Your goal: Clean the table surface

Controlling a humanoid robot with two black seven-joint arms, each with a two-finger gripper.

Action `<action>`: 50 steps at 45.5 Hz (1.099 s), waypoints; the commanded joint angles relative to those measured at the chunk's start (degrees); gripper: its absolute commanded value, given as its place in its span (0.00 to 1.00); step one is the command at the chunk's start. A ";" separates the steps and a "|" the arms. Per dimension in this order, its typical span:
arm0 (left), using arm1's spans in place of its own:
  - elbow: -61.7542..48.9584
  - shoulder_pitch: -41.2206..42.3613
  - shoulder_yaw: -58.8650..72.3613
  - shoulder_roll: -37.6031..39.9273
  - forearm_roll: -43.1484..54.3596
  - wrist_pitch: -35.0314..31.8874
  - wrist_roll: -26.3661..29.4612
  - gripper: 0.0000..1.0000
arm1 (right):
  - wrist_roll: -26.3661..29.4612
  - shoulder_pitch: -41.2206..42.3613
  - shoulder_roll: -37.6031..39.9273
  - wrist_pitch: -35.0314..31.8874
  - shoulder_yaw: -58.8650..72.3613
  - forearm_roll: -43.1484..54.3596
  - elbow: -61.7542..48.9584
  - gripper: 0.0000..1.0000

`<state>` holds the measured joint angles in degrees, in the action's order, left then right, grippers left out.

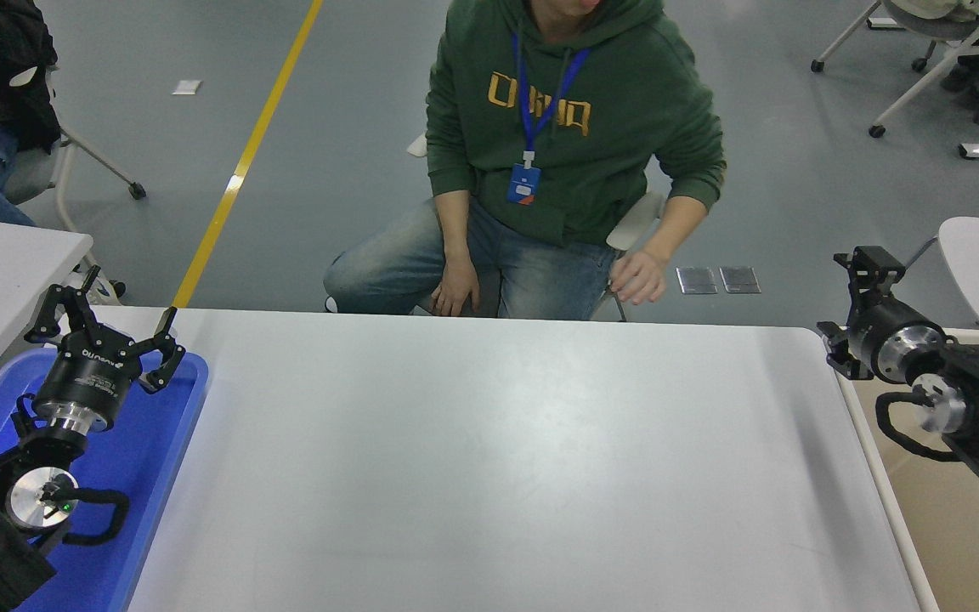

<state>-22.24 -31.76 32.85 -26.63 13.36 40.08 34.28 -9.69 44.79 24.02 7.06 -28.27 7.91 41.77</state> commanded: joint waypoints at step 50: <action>0.00 0.03 -0.06 0.00 0.00 0.00 -0.01 1.00 | -20.90 -6.56 -22.35 -0.03 -13.92 0.88 -13.47 1.00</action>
<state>-22.24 -31.73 32.86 -26.63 13.36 40.09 34.27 -27.55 38.35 3.04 6.71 -41.59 8.81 30.47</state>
